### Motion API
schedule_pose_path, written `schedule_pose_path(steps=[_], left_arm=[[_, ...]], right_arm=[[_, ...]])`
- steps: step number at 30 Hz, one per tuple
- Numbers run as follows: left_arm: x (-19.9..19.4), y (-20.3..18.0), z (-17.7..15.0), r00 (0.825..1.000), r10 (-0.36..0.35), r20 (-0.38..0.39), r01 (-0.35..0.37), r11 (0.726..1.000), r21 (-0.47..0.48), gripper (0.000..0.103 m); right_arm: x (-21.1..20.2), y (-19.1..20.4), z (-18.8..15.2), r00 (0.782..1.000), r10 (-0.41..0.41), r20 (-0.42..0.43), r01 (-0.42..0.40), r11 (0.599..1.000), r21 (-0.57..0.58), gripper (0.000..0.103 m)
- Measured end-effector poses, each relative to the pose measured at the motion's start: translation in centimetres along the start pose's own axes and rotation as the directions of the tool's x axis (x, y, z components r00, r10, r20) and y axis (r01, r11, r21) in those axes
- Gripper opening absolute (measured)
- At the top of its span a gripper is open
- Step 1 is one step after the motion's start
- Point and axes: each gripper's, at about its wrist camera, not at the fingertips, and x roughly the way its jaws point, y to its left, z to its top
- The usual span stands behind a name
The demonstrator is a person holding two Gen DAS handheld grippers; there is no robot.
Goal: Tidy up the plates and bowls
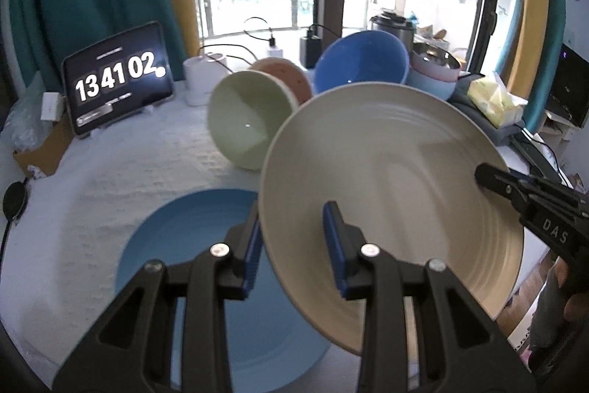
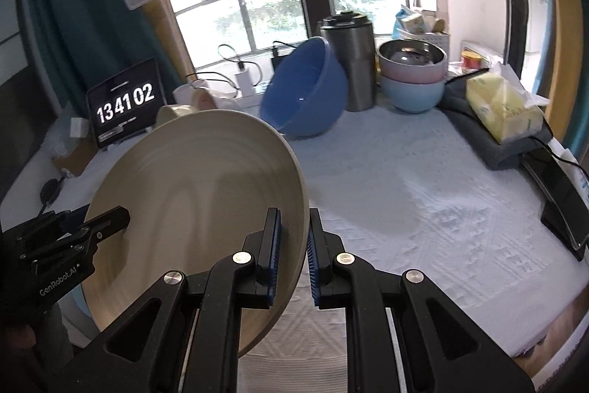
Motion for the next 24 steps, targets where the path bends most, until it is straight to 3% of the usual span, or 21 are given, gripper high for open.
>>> schedule_pose_path(steps=[9, 16, 24], left_arm=[[-0.7, 3.3, -0.8, 0.999, 0.036, 0.006, -0.036, 0.999, -0.032, 0.033], [-0.9, 6.4, -1.8, 0.994, 0.106, -0.004, -0.106, 0.993, -0.044, 0.033], [0.7, 9.7, -3.8, 0.978, 0.189, -0.083, -0.194, 0.979, -0.054, 0.033]], right_arm=[[0.6, 3.2, 0.0, 0.999, 0.038, -0.01, -0.038, 0.998, -0.04, 0.015], [2.3, 6.0, -0.4, 0.995, 0.093, -0.029, -0.095, 0.994, -0.054, 0.015], [5.2, 9.7, -1.8, 0.987, 0.135, -0.09, -0.144, 0.984, -0.106, 0.015]])
